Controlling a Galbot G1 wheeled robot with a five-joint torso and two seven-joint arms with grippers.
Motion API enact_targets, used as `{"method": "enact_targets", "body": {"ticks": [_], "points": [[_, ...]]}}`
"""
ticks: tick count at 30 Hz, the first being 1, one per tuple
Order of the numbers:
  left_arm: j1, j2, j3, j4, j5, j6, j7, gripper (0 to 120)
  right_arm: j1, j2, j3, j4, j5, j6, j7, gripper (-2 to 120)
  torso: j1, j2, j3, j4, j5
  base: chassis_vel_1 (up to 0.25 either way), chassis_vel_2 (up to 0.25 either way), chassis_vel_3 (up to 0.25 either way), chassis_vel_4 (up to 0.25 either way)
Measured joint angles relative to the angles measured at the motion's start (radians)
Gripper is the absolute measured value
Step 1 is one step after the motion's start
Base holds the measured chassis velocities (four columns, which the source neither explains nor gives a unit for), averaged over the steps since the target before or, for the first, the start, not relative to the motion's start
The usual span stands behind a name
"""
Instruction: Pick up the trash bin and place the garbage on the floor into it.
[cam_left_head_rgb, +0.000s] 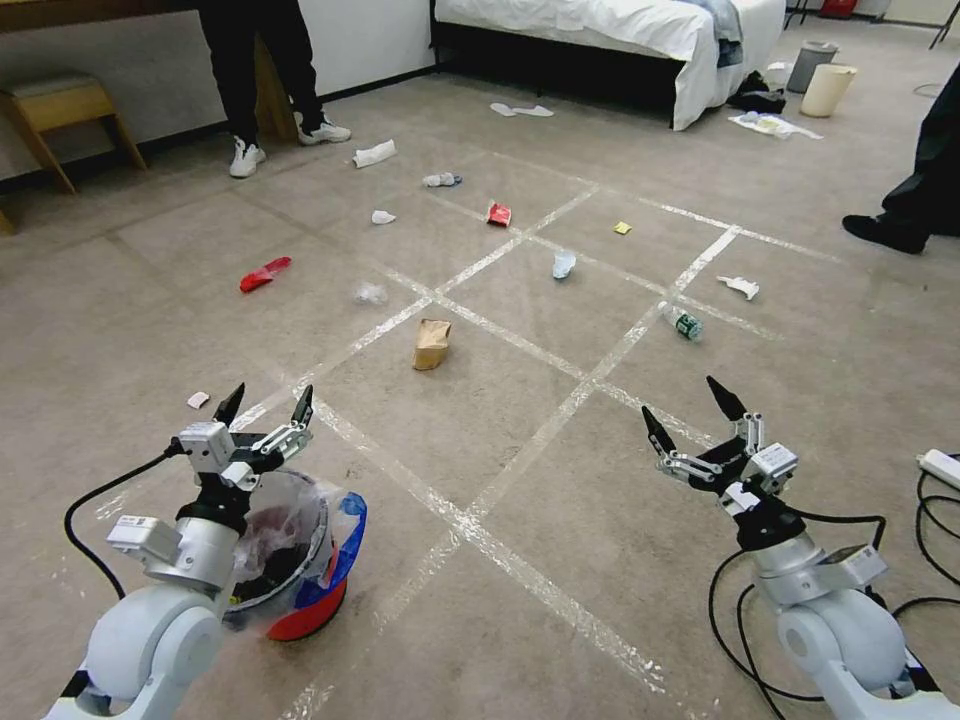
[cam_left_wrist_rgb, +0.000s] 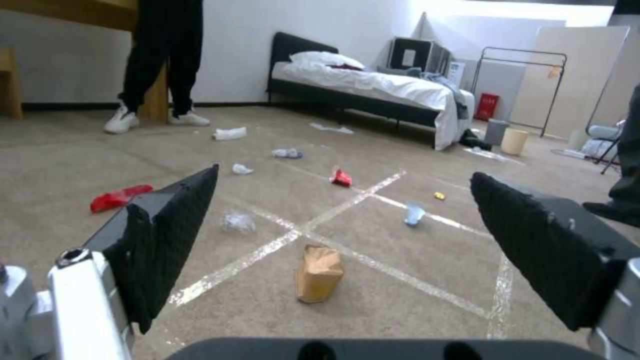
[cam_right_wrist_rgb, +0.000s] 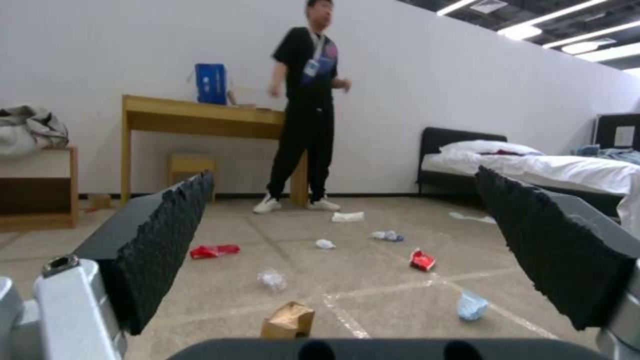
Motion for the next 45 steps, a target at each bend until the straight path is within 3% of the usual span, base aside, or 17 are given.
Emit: {"method": "enact_targets", "body": {"ticks": [36, 45], "points": [[0.043, -0.006, -0.037, -0.039, 0.003, -0.002, -0.001, 100, -0.012, 0.008, 0.002, 0.019, -0.011, 0.001, 0.001, 100, 0.000, 0.000, 0.000, 0.0000, 0.0000, 0.000, 0.000, 0.000, 0.000], [0.058, 0.004, -0.060, -0.056, -0.001, 0.018, -0.041, 100, -0.008, 0.012, 0.000, 0.016, -0.030, 0.000, 0.030, 100, 0.000, 0.000, 0.000, 0.0000, 0.0000, 0.000, 0.000, 0.000, 0.000]]}}
